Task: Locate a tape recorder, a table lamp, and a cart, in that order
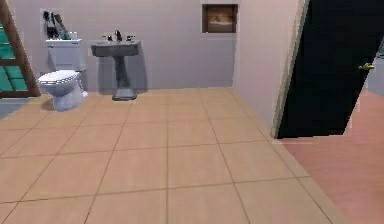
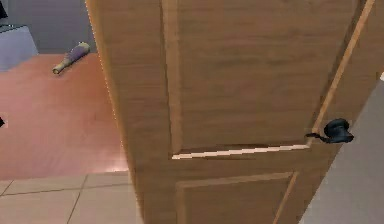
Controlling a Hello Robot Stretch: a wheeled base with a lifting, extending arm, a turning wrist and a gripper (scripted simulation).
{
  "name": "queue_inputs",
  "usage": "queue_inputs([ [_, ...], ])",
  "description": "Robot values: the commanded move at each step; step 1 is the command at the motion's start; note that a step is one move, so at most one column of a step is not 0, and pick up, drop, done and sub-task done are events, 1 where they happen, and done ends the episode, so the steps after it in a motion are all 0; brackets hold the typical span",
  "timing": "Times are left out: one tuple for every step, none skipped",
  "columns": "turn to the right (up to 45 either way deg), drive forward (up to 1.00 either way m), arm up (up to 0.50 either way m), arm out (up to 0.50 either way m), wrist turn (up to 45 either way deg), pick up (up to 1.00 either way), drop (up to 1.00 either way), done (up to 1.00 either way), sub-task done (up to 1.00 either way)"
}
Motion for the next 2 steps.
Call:
queue_inputs([
  [-24.0,0.00,0.00,0.00,0.0,0.00,0.00,0.00,0.00],
  [0.0,0.45,0.00,0.00,0.0,0.00,0.00,0.00,0.00],
])
